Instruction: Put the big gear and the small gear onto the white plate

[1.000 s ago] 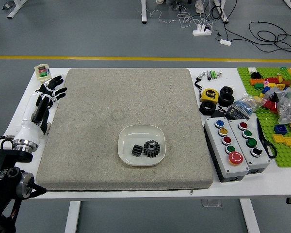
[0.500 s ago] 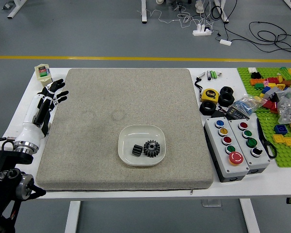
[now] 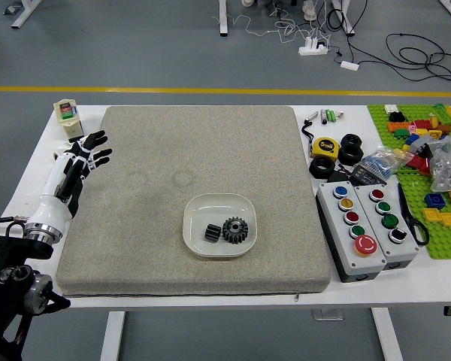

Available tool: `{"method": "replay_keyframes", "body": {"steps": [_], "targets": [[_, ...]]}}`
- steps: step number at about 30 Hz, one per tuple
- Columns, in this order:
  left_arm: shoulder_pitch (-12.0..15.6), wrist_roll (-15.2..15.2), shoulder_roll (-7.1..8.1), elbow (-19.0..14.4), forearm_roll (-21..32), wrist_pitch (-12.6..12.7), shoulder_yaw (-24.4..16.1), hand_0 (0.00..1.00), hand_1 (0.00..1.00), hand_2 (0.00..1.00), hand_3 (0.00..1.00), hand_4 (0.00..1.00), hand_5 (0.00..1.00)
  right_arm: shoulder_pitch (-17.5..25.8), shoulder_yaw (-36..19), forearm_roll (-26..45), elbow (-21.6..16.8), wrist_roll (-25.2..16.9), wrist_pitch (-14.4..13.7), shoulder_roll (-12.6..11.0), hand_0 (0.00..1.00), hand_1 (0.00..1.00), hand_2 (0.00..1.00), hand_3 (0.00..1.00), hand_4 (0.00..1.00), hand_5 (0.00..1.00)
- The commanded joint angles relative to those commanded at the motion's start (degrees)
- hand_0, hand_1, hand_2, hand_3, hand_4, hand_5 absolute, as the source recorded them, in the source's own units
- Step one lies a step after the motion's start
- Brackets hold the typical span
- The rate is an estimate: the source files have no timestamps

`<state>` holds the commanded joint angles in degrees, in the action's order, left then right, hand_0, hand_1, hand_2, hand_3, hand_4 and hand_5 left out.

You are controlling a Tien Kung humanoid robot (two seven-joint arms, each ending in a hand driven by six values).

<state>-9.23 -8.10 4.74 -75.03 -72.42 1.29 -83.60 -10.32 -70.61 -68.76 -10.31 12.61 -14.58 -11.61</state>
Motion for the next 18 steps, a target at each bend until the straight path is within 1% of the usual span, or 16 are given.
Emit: {"method": "replay_keyframes", "body": {"steps": [3, 4, 9, 10, 12, 18], "targets": [[-0.1, 0.3, -0.05, 0.6, -0.3, -0.3, 0.1, 0.799, 0.794, 0.894, 0.841, 0.911, 0.959, 0.1, 0.0, 0.0, 0.0, 0.0, 0.0, 0.0, 0.657, 0.677, 0.740, 0.553, 0.755, 0.615], [0.0, 0.4, -0.07, 0.7, -0.4, -0.3, 0.2, 0.838, 0.852, 0.955, 0.872, 0.910, 0.950, 0.1, 0.1, 0.0, 0.0, 0.0, 0.0, 0.0, 0.656, 0.677, 0.740, 0.554, 0.755, 0.615], [0.1, 0.4, -0.25, 1.1, -0.4, 0.1, 0.4, 0.838, 0.852, 0.955, 0.872, 0.910, 0.950, 0.2, 0.1, 0.1, 0.0, 0.0, 0.1, 0.0, 0.656, 0.677, 0.740, 0.554, 0.755, 0.615], [0.0, 0.4, -0.27, 1.2, -0.3, 0.4, 0.4, 0.859, 0.881, 0.975, 0.885, 0.910, 0.958, 0.1, 0.2, 0.1, 0.0, -0.1, 0.1, -0.1, 0.657, 0.677, 0.740, 0.553, 0.755, 0.615], [0.0, 0.4, -0.26, 1.2, -0.3, 0.6, 0.4, 0.859, 0.881, 0.975, 0.885, 0.910, 0.958, 0.1, 0.2, 0.2, 0.0, -0.1, 0.1, -0.1, 0.657, 0.677, 0.740, 0.553, 0.755, 0.615], [-0.1, 0.7, -0.24, 1.7, -0.6, 0.3, 0.2, 0.863, 0.885, 0.977, 0.887, 0.912, 0.966, 0.0, 0.3, 0.6, 0.0, -0.1, 0.0, -0.1, 0.657, 0.677, 0.740, 0.553, 0.755, 0.614]]}}
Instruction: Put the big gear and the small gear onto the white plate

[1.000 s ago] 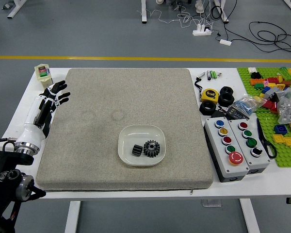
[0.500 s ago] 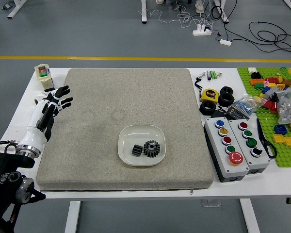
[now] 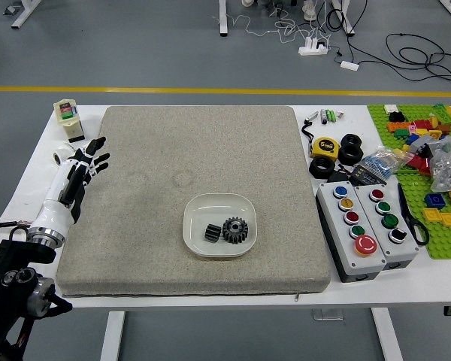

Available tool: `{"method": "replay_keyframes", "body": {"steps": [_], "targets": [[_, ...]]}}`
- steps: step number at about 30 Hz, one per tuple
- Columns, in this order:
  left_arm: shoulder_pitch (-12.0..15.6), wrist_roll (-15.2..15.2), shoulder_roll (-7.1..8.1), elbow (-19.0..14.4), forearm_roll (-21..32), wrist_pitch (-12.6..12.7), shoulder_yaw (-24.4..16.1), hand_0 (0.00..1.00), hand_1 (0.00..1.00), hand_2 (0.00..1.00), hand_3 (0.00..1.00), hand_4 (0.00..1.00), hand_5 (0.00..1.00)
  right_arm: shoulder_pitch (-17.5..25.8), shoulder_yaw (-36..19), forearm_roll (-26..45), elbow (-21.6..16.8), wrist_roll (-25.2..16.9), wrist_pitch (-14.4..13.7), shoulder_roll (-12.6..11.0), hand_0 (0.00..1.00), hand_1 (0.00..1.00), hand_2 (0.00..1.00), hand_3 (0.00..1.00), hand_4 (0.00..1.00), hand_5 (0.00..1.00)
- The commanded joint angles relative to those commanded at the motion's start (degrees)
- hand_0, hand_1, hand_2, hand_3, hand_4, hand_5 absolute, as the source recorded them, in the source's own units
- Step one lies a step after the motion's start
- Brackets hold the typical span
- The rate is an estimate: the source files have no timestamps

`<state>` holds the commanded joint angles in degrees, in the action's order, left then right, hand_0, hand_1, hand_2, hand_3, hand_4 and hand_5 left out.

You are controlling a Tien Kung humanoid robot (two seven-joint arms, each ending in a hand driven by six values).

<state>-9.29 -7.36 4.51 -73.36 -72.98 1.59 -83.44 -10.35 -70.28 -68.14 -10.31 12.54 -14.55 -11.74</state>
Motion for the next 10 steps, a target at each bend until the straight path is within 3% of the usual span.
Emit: {"method": "replay_keyframes", "body": {"steps": [10], "targets": [[0.0, 0.0, -0.12, 0.4, -0.1, 0.6, -0.3, 0.865, 0.888, 0.978, 0.889, 0.914, 0.970, -0.2, 0.0, 0.1, 0.0, 0.0, 0.0, -0.1, 0.657, 0.677, 0.740, 0.553, 0.754, 0.614]]}}
